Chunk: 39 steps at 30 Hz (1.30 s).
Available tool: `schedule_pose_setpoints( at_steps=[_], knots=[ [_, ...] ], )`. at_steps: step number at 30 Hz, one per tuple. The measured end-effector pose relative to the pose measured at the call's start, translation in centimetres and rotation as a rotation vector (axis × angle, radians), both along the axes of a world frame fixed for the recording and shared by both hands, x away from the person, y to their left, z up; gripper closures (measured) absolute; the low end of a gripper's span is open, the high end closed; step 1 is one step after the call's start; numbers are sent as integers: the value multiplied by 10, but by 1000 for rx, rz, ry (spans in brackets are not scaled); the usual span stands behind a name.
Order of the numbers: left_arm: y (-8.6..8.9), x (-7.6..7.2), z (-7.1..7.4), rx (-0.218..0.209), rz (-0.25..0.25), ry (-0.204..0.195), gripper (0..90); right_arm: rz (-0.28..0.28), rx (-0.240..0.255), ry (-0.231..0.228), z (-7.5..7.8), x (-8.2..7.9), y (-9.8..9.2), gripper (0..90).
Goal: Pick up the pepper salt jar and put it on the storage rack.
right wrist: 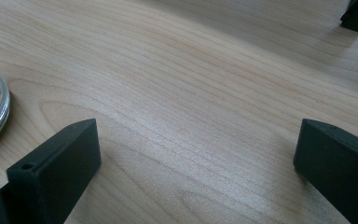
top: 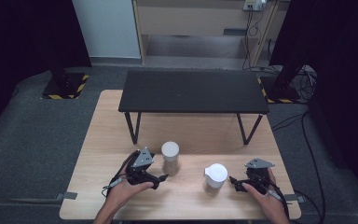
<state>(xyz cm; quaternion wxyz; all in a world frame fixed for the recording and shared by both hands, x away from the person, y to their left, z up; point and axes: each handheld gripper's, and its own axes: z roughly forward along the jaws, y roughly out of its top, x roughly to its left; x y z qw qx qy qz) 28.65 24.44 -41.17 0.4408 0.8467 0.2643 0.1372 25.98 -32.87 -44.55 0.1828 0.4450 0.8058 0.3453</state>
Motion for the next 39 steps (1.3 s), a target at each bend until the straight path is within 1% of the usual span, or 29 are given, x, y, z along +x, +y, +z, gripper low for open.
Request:
schedule_pose_setpoints(
  at_steps=[6,9,11,17,20,23,30,35,39],
  knots=[
    [-6,6,3,-17,0,-10,27,0,0,0,0,0,0,12],
    [-9,7,4,-26,9,-28,31,0,0,0,0,0,0,13],
    [-11,8,5,-30,9,-32,31,0,0,0,0,0,0,13],
    [-18,12,8,-30,8,-33,31,0,0,0,0,0,0,13],
    [-18,14,8,-41,16,-34,31,1,0,0,0,0,0,13],
    [-19,15,10,-42,16,-38,31,1,0,0,0,0,0,13],
    [-20,18,10,-51,6,-41,33,1,0,0,0,0,0,13],
    [-21,20,9,-74,2,-46,39,0,1,0,0,0,0,13],
    [-23,23,10,-76,-1,-47,57,0,1,0,0,0,0,14]
  ],
)
